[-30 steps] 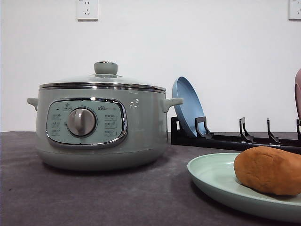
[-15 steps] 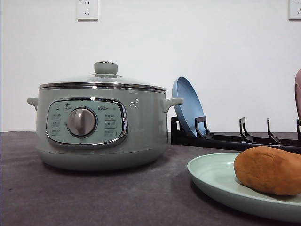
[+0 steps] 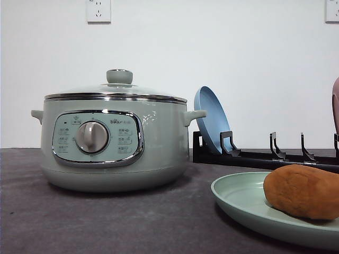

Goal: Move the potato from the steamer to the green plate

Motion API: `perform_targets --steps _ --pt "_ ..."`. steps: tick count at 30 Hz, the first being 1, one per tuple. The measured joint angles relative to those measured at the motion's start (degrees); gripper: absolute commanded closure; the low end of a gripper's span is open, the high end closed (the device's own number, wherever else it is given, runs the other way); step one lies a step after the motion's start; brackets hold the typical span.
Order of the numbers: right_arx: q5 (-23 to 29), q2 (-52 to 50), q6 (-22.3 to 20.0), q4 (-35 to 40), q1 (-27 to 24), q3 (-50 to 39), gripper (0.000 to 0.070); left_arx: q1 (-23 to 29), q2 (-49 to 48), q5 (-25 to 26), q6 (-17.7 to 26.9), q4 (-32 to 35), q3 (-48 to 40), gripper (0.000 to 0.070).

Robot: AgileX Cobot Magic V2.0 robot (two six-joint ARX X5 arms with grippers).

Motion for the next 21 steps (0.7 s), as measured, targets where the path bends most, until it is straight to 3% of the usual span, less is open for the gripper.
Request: perform_targets --steps 8,18,21 --pt "-0.66 -14.14 -4.11 -0.30 -6.71 -19.53 0.0678 0.00 -0.01 0.02 0.00 0.02 0.00 0.0700" --pt "-0.26 -14.88 -7.44 2.18 -6.94 -25.73 0.0678 0.00 0.01 0.00 0.00 0.02 0.00 0.0700" --pt "2.15 -14.91 -8.11 2.00 -6.50 -25.73 0.0678 0.00 0.01 0.01 0.00 0.02 0.00 0.0700"
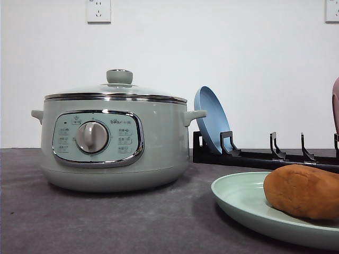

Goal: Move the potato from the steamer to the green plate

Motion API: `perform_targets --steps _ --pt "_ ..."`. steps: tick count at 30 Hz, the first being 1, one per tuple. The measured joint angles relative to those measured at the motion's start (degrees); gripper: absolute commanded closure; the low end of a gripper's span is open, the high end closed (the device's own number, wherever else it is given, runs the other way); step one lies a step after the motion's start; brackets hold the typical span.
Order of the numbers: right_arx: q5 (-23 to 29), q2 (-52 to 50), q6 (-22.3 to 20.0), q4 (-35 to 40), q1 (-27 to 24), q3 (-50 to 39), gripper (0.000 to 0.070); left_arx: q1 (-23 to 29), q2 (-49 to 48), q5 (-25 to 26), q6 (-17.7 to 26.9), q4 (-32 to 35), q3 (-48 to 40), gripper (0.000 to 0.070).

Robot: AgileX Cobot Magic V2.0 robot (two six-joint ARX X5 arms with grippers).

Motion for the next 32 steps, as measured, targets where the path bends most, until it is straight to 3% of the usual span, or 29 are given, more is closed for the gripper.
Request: perform_targets --steps 6,32 --pt "4.39 0.00 -0.27 -0.29 2.49 0.00 0.0678 0.00 0.00 0.01 0.00 0.00 0.00 0.0700" --pt "4.52 0.00 -0.34 0.63 2.56 -0.22 0.0678 0.00 0.00 0.00 0.00 0.00 0.00 0.0700"
